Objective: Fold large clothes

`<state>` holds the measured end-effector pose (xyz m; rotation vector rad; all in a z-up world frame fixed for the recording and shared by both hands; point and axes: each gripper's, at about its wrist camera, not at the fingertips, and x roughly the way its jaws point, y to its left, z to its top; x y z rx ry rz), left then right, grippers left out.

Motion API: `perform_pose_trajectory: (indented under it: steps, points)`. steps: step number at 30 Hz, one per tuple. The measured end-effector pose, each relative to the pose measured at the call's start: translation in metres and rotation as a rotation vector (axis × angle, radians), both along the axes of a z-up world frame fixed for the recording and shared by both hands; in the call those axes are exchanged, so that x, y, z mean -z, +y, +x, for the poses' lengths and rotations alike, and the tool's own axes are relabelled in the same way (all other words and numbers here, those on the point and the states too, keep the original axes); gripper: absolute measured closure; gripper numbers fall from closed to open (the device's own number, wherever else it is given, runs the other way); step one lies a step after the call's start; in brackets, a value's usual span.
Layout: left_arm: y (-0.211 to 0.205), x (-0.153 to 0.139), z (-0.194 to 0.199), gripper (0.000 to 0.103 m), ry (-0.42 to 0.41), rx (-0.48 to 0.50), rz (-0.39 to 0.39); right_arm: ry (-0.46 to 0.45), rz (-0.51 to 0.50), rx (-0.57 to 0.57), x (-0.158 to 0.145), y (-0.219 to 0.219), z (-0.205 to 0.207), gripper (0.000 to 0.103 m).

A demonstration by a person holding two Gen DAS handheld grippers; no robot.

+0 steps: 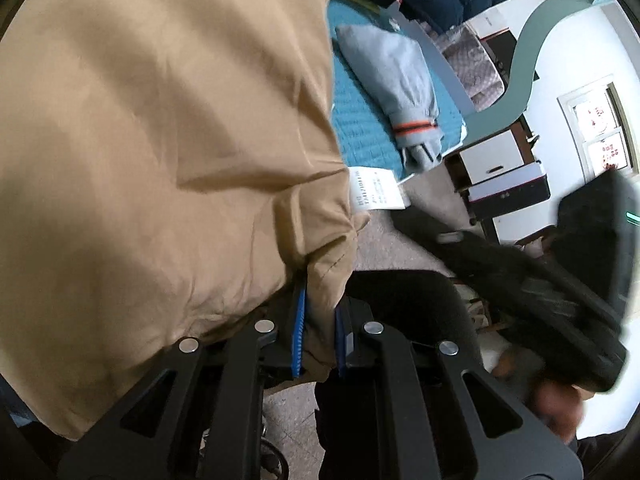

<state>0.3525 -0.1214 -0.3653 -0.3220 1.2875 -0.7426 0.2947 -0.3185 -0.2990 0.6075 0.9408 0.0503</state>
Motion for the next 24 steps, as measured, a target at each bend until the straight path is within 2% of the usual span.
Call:
perform_pose_trajectory:
  steps: [2,4,5,6,7,8,10,12,15,17,21,24]
  points:
    - [0.003,-0.005,0.003,0.088,-0.010,0.008,-0.016,-0.061,0.069,-0.079,-0.014,0.010,0.003,0.087]
    - [0.008,-0.011,-0.001,0.078,-0.025,0.029,-0.019,-0.048,0.152,-0.136,-0.012,0.019,0.012,0.087]
    - [0.009,-0.015,-0.004,0.070,-0.041,0.046,-0.006,-0.027,0.196,-0.142,-0.007,0.020,0.016,0.087]
    - [0.008,-0.020,-0.006,0.065,-0.071,0.054,0.009,0.021,0.244,-0.142,0.004,0.022,0.023,0.088]
    - [0.010,-0.026,-0.011,0.052,-0.113,0.056,0.048,0.082,0.265,-0.155,0.017,0.025,0.030,0.093]
    - [0.012,-0.031,-0.015,0.043,-0.139,0.056,0.079,0.121,0.229,-0.137,0.027,0.027,0.034,0.093]
    - [0.026,-0.047,-0.022,0.043,-0.183,0.058,0.075,0.162,0.115,-0.126,0.040,0.030,0.039,0.103]
    - [0.038,-0.058,-0.022,0.041,-0.207,0.064,0.098,0.178,0.089,-0.113,0.050,0.028,0.041,0.103]
    - [0.051,-0.073,-0.010,0.040,-0.308,0.010,0.170,0.171,-0.005,-0.117,0.051,0.033,0.043,0.103]
    - [0.064,-0.077,0.004,0.040,-0.320,-0.033,0.167,0.164,-0.023,-0.125,0.052,0.036,0.046,0.103]
    - [0.073,-0.077,0.047,0.039,-0.335,-0.136,0.243,0.164,-0.078,-0.130,0.057,0.040,0.054,0.103]
    - [0.068,-0.068,0.079,0.040,-0.329,-0.155,0.279,0.160,-0.092,-0.128,0.063,0.045,0.066,0.103]
